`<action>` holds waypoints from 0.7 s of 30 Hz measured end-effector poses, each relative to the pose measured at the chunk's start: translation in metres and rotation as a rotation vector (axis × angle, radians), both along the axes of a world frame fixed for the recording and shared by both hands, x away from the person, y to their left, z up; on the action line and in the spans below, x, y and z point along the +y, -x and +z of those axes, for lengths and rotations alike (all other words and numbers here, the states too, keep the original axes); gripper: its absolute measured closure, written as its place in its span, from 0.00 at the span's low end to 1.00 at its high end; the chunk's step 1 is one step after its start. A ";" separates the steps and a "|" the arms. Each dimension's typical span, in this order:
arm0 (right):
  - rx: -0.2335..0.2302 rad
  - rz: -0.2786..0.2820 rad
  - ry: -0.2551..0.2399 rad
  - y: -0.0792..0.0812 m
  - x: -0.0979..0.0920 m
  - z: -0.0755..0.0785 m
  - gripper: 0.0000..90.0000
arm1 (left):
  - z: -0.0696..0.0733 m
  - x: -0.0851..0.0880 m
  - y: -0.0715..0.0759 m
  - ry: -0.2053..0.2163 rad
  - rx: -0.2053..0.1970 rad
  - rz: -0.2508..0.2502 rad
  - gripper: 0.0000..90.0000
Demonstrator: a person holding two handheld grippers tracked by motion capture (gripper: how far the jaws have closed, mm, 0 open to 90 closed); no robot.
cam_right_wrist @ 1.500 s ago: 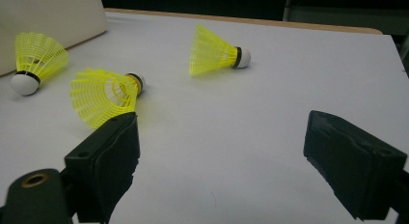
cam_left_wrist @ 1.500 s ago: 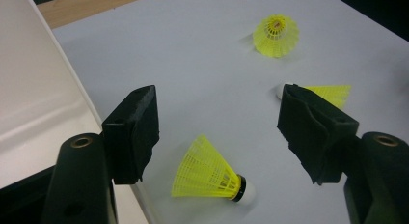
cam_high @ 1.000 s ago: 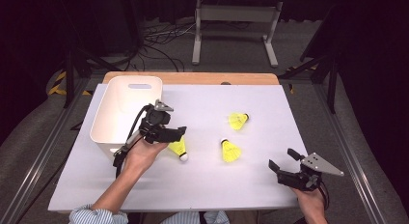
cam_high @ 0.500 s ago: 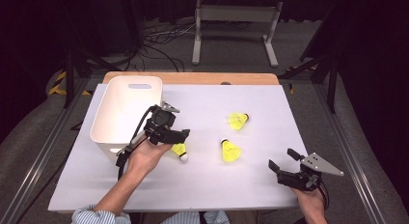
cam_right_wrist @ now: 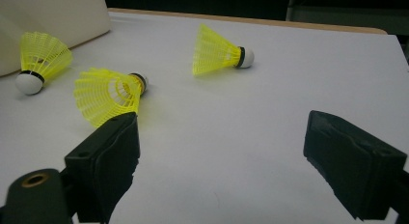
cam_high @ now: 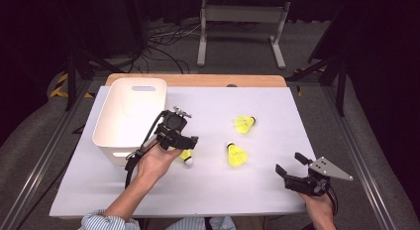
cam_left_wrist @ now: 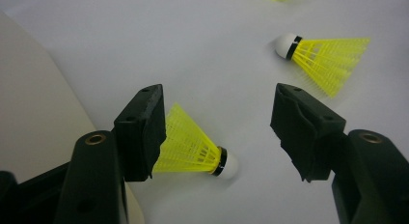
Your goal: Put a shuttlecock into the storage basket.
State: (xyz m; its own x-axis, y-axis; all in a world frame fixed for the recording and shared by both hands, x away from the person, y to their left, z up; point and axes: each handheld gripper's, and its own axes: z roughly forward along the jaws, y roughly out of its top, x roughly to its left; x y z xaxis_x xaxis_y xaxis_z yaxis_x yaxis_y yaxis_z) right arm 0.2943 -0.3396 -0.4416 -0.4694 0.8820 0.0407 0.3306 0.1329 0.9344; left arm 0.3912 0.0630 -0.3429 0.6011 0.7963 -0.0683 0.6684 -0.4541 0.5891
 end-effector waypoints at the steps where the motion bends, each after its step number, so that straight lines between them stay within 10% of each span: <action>1: 0.000 0.000 0.000 0.000 0.000 0.000 0.15 | -0.001 -0.001 -0.001 -0.004 0.008 -0.002 0.42; 21: 0.000 0.003 0.002 0.000 0.000 0.000 0.15 | -0.018 -0.009 -0.011 -0.044 0.076 0.034 0.41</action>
State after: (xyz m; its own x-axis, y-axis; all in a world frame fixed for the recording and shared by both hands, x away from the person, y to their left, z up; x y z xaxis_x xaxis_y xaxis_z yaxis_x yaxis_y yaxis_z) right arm 0.2943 -0.3394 -0.4416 -0.4722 0.8807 0.0389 0.3298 0.1356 0.9343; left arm 0.4020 0.0542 -0.3614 0.5680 0.8194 -0.0767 0.7258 -0.4548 0.5160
